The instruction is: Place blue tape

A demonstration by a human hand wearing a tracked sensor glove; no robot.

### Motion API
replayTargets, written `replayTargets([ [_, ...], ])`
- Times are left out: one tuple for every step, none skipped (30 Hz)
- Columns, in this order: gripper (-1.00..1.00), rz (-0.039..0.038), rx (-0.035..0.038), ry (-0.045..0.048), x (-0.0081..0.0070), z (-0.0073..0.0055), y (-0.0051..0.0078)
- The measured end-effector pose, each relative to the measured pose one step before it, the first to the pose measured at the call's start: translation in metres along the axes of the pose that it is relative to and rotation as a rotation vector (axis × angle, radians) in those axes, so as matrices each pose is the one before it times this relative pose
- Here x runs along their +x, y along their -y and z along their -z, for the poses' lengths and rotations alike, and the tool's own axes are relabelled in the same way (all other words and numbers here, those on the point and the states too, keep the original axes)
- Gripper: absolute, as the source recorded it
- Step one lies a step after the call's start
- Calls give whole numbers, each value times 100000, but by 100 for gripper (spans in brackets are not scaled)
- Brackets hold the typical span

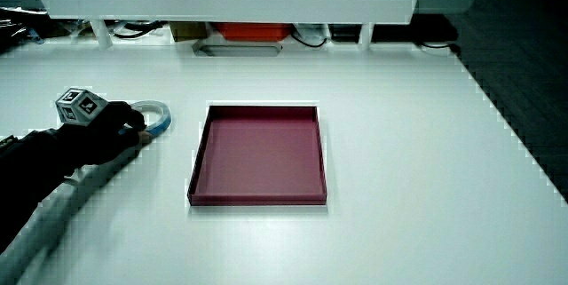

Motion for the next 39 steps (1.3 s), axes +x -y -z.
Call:
replayTargets([
  [0, 200, -299, 1439, -366, 602, -131],
  [0, 392, 1116, -768, -7, -70, 40],
  [0, -1246, -128, 1118, -19, 54, -6],
  [0, -1260, -1114, -972, 93, -38, 6],
  [0, 2589, 211, -396, 118, -169, -27],
  [0, -1708, -1350, 2958, -431, 570, -157],
  [-3, 264, -425, -1517, 267, -419, 87],
  [-7, 52, -676, 178, -182, 183, -91],
  [-10, -1429, -409, -335, -55, 10, -15],
  [-14, 78, -608, -1066, 161, -265, 52],
  [-17, 29, 129, 390, 41, -35, 0],
  [-21, -58, -467, -108, -1, -9, -21],
  [-24, -1022, -552, 1493, -112, 125, -25],
  [-28, 851, 858, -201, 6, 36, -18],
  [-31, 67, -468, -635, 151, -198, 34],
  [-34, -610, 116, -228, -42, 34, 8],
  [-38, -61, -19, 1690, -197, 208, -30],
  [-41, 646, 412, -216, 99, -168, 82],
  [-45, -454, -488, 258, -187, 204, -49],
  [-48, 790, 823, -1287, 82, -152, 53],
  [-52, -2072, -1754, 2198, -126, 122, 0],
  [-55, 855, 566, -2972, 283, -392, 133],
  [-59, -873, -111, 3047, -456, 503, -112],
  [-62, 1191, 1428, -2143, 72, -318, 171],
  [-66, -1130, -214, 791, -223, 163, 79],
  [-69, 692, 2242, -3071, 377, -591, 286],
  [-72, -340, -1183, 1646, -235, 198, 51],
  [-76, -115, 2579, -1196, 267, -501, 402],
  [-79, 83, -360, -1275, 261, -448, 357],
  [-83, 1195, 180, 1463, -52, 76, 168],
  [-86, 217, -139, 313, 164, -248, 350],
  [-90, 3830, 1276, 5526, -810, 957, 82],
  [-93, -2567, -3892, 1763, 500, -847, 569],
  [-97, -1598, -4026, -3270, 955, -1231, 556],
  [-100, -2221, -6752, 1980, 291, -414, 381],
  [-100, 1564, -303, 1955, 47, -107, 368],
  [-100, -3114, -4359, 1768, 293, -348, 597],
  [-100, -806, -3207, 11684, -1154, 1360, -33],
  [-100, -2314, -3818, -9810, 2411, -1887, 1602],
])
